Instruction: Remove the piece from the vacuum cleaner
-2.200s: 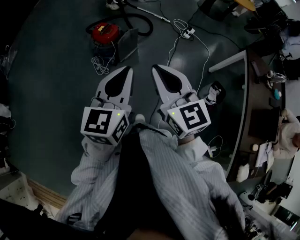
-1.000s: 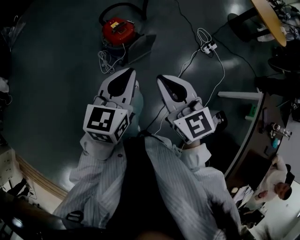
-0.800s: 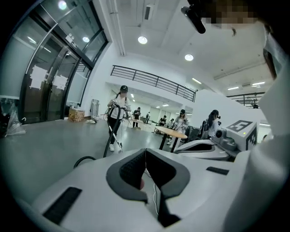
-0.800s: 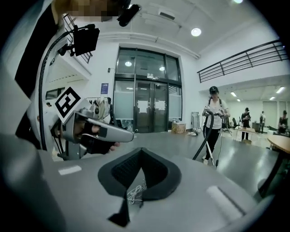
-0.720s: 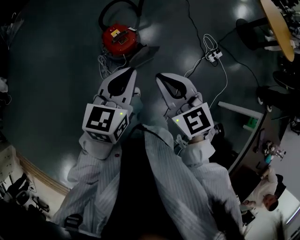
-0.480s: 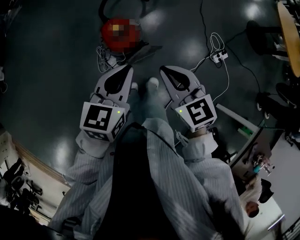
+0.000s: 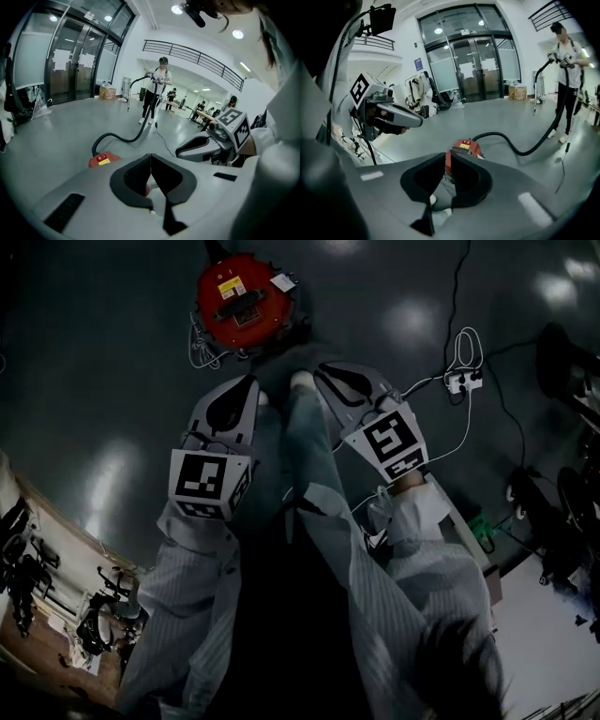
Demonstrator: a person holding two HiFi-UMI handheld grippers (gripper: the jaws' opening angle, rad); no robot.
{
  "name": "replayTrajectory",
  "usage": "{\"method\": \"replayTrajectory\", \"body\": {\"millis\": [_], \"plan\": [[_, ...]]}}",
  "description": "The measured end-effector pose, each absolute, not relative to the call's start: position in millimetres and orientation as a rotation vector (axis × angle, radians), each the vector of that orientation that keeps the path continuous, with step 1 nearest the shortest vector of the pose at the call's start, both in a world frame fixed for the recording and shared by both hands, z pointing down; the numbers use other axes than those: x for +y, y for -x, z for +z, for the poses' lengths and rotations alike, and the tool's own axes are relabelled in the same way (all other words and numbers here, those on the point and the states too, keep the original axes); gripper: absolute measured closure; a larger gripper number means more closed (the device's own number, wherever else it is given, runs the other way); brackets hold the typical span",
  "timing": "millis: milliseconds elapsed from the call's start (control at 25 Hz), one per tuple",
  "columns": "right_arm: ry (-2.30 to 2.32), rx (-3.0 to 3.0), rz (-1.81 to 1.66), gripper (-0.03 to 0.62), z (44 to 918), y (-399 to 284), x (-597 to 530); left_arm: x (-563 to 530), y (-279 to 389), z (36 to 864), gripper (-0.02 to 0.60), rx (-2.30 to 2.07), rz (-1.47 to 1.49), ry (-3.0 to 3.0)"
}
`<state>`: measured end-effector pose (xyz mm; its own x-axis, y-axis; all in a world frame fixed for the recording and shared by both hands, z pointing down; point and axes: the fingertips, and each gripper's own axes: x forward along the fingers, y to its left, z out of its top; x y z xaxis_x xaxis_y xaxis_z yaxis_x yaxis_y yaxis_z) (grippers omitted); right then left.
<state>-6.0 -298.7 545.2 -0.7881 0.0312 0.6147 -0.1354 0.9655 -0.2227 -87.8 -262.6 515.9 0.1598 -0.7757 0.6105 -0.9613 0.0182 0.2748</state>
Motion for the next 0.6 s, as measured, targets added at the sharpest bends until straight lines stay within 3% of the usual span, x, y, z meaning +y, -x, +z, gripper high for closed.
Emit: {"method": "replayTrajectory", "body": {"millis": [280,360,480,600], "plan": [[0.131,-2.233,0.094,0.563,714.5,15.8,-325.9,-298.5,94.6,666.8,0.577,-1.548,0.501,-1.826],[0.186,-2.198,0.049,0.516,754.4,23.8,-320.4,-298.2,99.7,706.6,0.572,-1.500,0.595,-1.871],[0.326,-2.120,-0.022,0.485,804.1,26.8,-301.3,-288.5,106.0,759.6,0.494,-1.424,0.709,-1.887],[0.454,-2.023,-0.128,0.444,845.3,20.3,-287.5,-283.1,105.0,800.1,0.469,-1.383,0.785,-1.891]]}}
